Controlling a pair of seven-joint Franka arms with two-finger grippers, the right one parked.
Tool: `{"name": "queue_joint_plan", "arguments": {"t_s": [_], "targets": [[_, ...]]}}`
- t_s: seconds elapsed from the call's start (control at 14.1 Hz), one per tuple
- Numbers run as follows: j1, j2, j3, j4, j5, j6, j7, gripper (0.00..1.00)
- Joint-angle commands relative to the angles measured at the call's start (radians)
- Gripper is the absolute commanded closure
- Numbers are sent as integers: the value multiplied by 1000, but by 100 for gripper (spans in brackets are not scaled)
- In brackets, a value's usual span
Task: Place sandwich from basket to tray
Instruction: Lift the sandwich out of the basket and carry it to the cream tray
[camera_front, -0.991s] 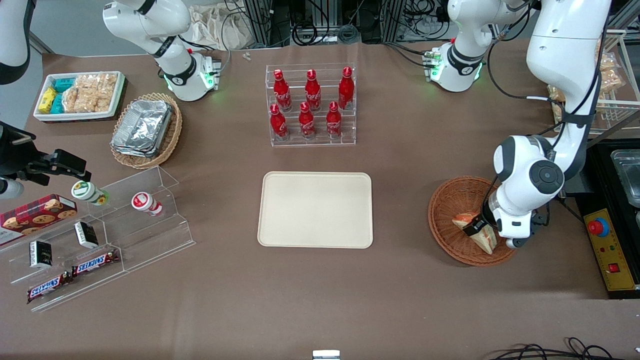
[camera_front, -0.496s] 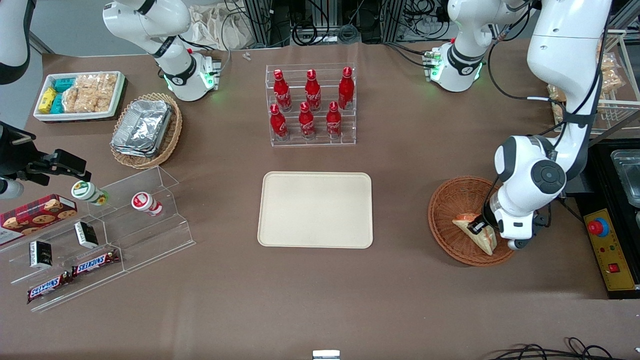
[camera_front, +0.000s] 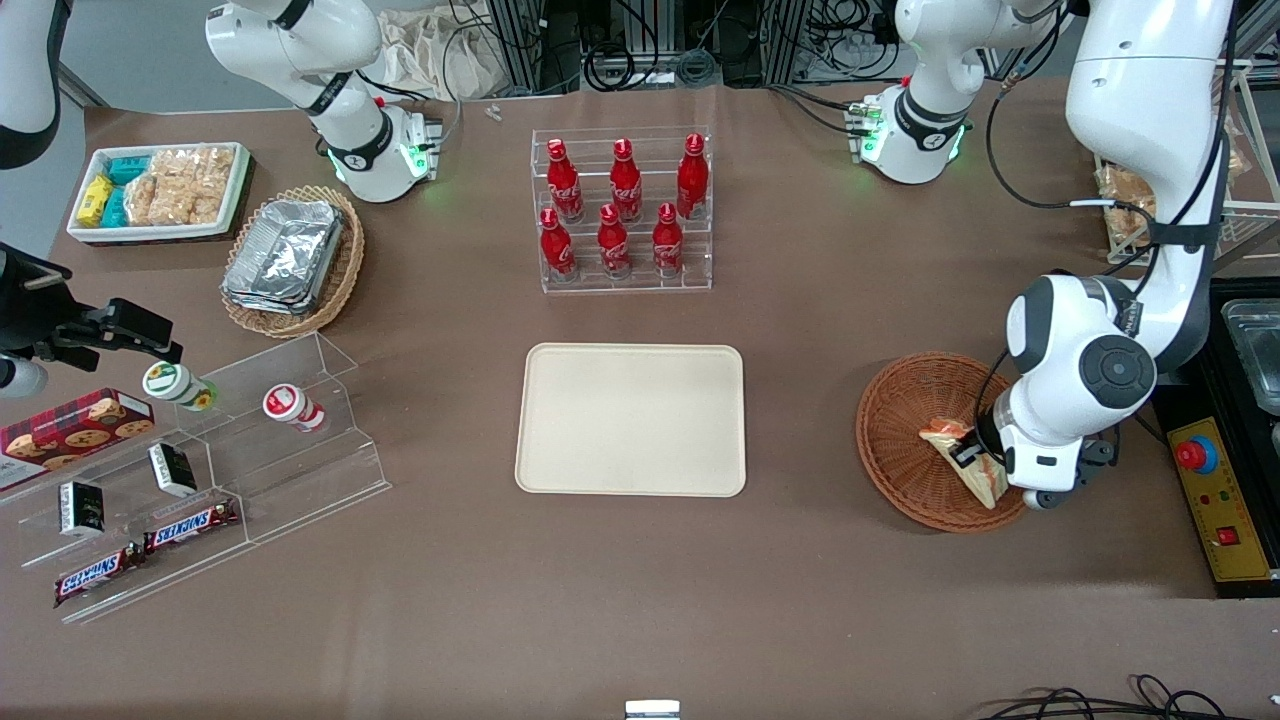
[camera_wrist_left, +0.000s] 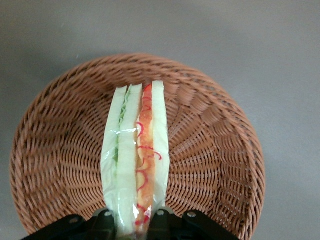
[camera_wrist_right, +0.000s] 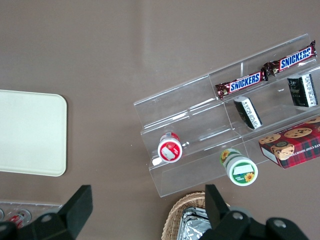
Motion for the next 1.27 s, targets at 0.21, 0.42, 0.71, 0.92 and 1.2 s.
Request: {"name": "queue_joint_plan", "arguments": {"t_s": [0.21, 0.42, 0.71, 0.92, 1.2], "targets": [[-55, -14, -57, 349, 15, -411, 116, 100], [-151, 35, -97, 471, 6, -495, 116, 100], [-296, 152, -125, 555, 1, -468, 110, 96], [-363, 238, -125, 572, -1, -388, 105, 96], [-403, 353, -125, 569, -8, -205, 98, 96]]}}
